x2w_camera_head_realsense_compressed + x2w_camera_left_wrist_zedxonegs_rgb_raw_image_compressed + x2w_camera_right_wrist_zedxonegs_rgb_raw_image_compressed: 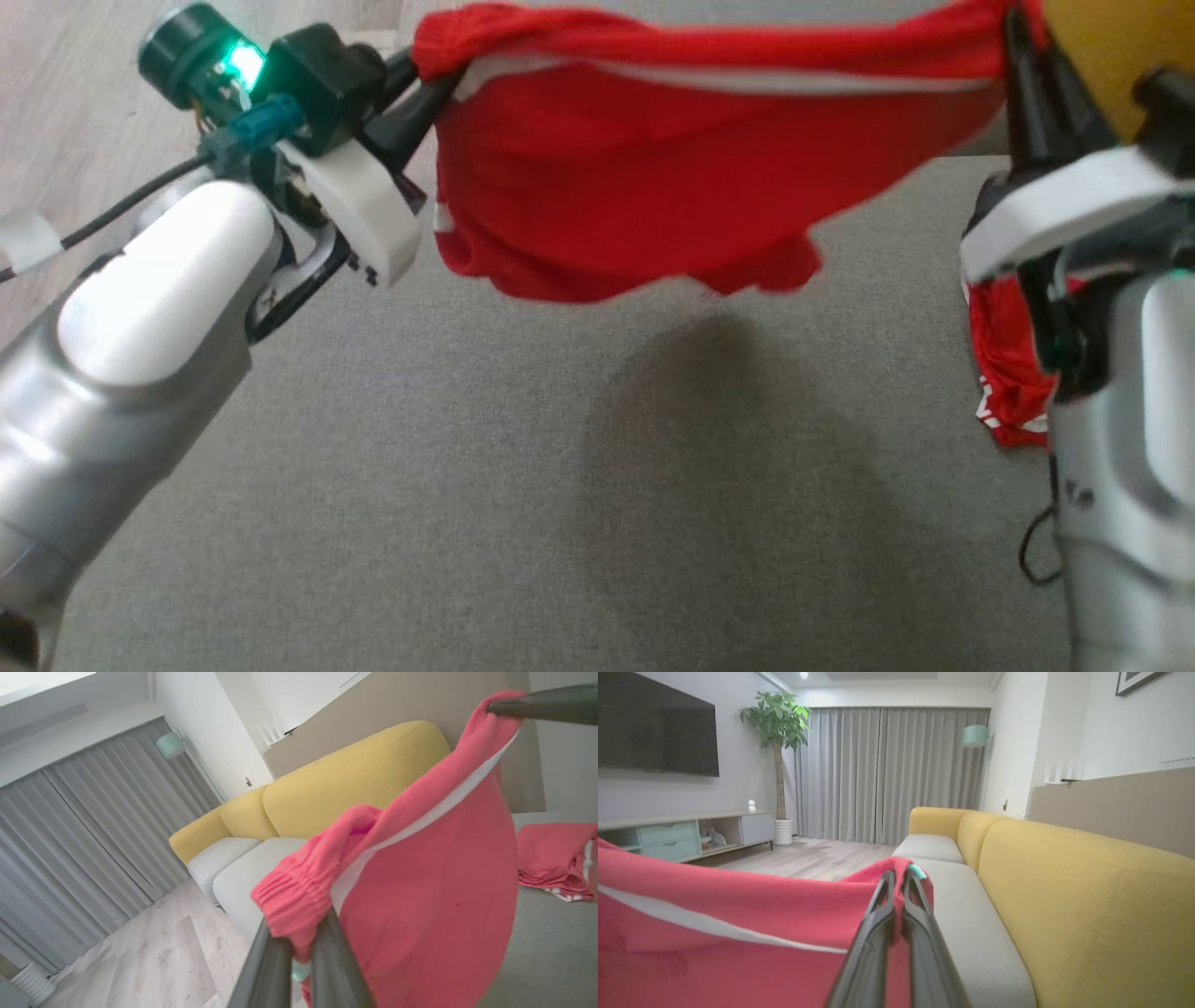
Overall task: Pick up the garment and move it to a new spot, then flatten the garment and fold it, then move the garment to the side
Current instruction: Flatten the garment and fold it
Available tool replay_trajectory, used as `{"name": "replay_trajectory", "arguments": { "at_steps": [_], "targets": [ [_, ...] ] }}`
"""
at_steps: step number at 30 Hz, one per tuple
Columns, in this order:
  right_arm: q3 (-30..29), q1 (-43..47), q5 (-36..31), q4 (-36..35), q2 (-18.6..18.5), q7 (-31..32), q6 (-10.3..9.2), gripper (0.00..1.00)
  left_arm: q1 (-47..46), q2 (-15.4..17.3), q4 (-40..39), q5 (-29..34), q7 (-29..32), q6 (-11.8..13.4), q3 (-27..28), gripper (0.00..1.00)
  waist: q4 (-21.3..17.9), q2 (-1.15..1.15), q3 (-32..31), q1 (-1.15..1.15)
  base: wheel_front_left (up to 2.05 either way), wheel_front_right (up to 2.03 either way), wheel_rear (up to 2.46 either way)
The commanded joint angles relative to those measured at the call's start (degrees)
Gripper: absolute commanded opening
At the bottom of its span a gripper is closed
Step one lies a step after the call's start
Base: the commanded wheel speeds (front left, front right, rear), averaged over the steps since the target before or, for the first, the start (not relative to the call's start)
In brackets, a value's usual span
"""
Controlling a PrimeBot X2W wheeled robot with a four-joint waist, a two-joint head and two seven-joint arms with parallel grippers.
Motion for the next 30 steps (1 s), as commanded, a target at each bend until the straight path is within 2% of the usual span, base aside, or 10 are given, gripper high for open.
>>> {"name": "replay_trajectory", "arguments": {
  "at_steps": [1,5,10,13,17,20,25,30],
  "targets": [
    [1.40,-0.01,-0.53,-2.37,0.25,0.69,-0.04,0.00,-2.16,2.63,-1.88,-0.75,0.53,0.10,2.31,0.00,-0.02,0.00,0.20,0.01,0.00,0.00,0.00],
    [1.44,1.65,-0.74,-3.78,-0.71,2.38,-0.04,0.00,-0.27,4.03,-4.82,-2.63,2.38,0.24,2.31,0.00,0.01,0.00,1.15,0.01,0.00,0.00,0.00],
    [2.05,-1.01,-0.17,-3.19,-1.90,4.66,-0.04,0.00,-0.58,5.33,-6.00,-4.32,4.44,0.58,3.08,0.00,-0.41,0.00,4.75,0.01,0.00,0.00,0.00],
    [3.25,-4.98,0.43,-0.65,-2.55,5.69,-0.04,0.00,-2.50,5.24,-4.98,-5.49,5.70,0.48,3.54,0.00,-0.90,0.00,8.42,0.01,0.00,0.00,0.00],
    [5.48,-14.14,1.04,6.48,-3.14,4.98,-0.04,0.00,-7.78,4.71,-0.93,-5.18,5.51,0.30,3.91,0.00,-1.87,0.00,14.32,0.01,0.00,0.00,0.00],
    [4.70,-23.32,1.16,13.54,-2.53,2.09,-0.04,0.00,-13.91,3.68,3.91,-3.74,3.05,0.23,4.91,0.00,-2.38,0.00,18.52,0.01,0.00,0.00,0.00],
    [0.46,-37.88,-2.87,24.78,-0.71,-7.92,-0.04,0.00,-24.22,0.41,13.52,-0.58,-5.08,1.51,7.94,0.00,-2.54,0.00,23.47,0.01,0.00,0.00,0.00],
    [-2.49,-43.31,-7.23,34.66,1.09,-15.72,-0.04,0.00,-27.89,-3.01,20.87,1.43,-12.78,1.68,8.08,0.00,-2.48,0.00,25.10,0.01,0.00,0.00,0.00]
  ]
}}
